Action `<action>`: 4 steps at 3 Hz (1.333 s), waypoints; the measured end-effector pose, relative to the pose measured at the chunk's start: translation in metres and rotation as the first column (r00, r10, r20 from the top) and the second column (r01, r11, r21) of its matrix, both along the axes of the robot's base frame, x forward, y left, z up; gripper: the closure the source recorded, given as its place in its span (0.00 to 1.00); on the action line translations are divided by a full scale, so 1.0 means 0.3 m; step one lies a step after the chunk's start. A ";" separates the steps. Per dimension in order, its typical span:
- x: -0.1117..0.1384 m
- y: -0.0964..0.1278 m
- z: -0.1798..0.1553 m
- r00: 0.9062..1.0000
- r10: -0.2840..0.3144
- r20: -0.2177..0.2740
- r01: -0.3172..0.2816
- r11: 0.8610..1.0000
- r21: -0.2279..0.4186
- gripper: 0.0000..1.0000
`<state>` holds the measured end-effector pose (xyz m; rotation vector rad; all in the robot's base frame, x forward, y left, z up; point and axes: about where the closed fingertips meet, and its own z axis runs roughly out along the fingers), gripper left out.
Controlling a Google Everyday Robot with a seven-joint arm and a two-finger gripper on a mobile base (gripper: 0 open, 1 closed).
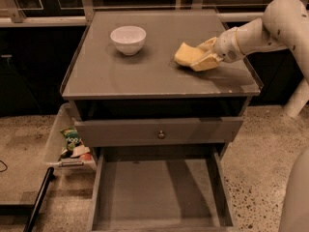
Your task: Pick sponge from middle drawer and place on counter
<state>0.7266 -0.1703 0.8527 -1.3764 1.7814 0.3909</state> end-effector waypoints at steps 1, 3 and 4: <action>0.000 0.000 0.000 1.000 0.000 0.000 0.000 1.000 0.000 0.36; 0.000 0.000 0.000 1.000 0.000 0.000 0.000 1.000 0.000 0.00; 0.000 0.000 0.000 1.000 0.000 0.000 0.000 1.000 0.000 0.00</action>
Offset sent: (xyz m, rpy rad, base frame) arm 0.0000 0.0000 0.0000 0.0000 0.0000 0.0000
